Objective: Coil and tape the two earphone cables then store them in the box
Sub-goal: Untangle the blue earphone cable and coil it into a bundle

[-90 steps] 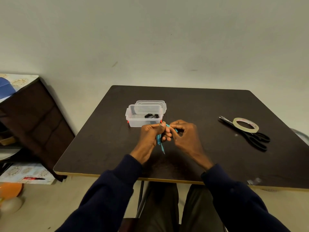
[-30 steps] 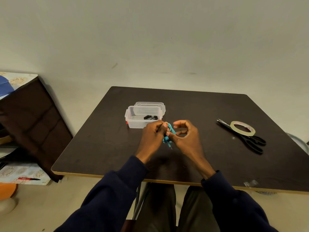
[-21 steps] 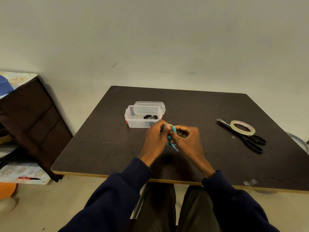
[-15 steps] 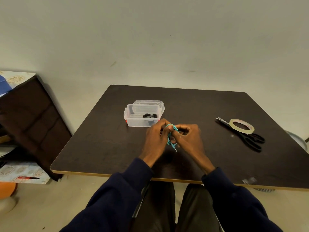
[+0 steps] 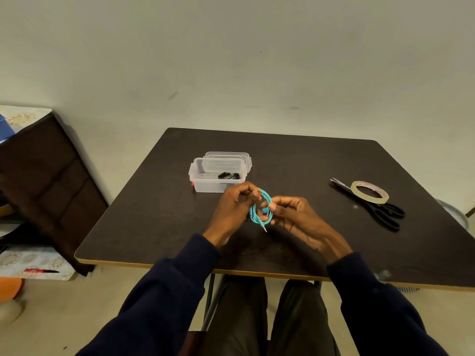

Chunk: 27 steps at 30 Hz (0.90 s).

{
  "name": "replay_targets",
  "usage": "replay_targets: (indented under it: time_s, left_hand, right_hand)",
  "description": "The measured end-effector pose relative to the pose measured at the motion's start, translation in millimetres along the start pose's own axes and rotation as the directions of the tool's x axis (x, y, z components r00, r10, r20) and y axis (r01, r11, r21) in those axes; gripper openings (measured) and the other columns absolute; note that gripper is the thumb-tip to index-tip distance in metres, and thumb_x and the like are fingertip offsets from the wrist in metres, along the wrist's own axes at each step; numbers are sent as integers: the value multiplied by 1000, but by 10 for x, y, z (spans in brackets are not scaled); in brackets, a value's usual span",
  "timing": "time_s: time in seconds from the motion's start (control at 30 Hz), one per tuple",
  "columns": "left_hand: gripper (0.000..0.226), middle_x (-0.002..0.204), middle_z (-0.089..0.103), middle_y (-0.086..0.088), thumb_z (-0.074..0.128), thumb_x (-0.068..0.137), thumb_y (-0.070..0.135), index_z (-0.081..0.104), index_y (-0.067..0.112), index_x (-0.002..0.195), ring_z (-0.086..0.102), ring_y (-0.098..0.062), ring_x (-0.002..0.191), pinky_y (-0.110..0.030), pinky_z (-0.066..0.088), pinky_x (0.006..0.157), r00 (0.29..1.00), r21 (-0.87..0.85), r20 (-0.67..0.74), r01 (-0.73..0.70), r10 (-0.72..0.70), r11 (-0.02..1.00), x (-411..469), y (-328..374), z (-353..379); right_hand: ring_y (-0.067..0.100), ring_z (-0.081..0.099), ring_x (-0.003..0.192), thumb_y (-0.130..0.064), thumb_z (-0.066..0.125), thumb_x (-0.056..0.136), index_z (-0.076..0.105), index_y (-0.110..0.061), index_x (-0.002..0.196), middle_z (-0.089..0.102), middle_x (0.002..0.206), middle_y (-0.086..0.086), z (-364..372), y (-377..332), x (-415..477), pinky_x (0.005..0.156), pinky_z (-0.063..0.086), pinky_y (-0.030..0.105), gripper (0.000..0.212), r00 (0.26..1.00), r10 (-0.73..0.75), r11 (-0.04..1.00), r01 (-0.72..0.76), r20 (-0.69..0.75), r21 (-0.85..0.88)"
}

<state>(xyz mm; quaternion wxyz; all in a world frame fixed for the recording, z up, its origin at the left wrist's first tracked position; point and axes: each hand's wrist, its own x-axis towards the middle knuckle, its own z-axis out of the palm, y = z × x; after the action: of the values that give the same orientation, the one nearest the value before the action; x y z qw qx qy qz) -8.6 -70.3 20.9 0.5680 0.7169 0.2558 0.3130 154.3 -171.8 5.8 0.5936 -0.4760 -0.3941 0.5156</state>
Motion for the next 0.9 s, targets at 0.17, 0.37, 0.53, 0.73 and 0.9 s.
replay_targets:
  time_s: [0.17,0.37,0.53,0.73,0.9]
  left_hand:
    - [17,97,74,-4,57,101,21,67,8,101,75,-17,87,-30,62,70,1000,-78,25,9,-7,997,-18,16,-28]
    - [15,93,73,-4,57,102,20,68,11,97,75,-18,84,-32,62,70,999,-109,43,14,-10,994,-21,34,-24]
    - [15,96,74,-9,59,100,18,69,9,94,75,-20,86,-29,61,68,998,-131,57,18,-11,991,-24,32,-44]
    - [18,91,74,-6,54,103,22,68,11,98,75,-18,82,-35,62,73,995,-145,93,38,-25,989,-23,9,-69]
    - [20,87,73,-7,54,103,22,67,6,101,73,-18,76,-33,61,70,992,-161,123,40,-21,986,-37,2,-111]
  right_hand:
    - [33,67,111,-7,59,93,66,5,119,64,124,28,-68,47,-5,92,58,38,30,998,14,982,-26,62,189]
    - [31,69,108,-3,63,90,68,3,117,68,118,24,-94,59,9,87,58,34,28,999,-11,986,2,51,168]
    - [32,71,101,-6,66,89,70,3,114,70,113,25,-108,42,26,80,61,34,27,998,-45,996,47,-32,73]
    - [30,71,102,-13,77,80,72,-1,111,71,112,22,-103,28,22,82,60,33,33,998,-57,996,58,-13,66]
    - [28,70,103,-7,69,86,70,1,114,69,116,23,-117,5,18,83,59,32,29,996,-79,995,81,-42,64]
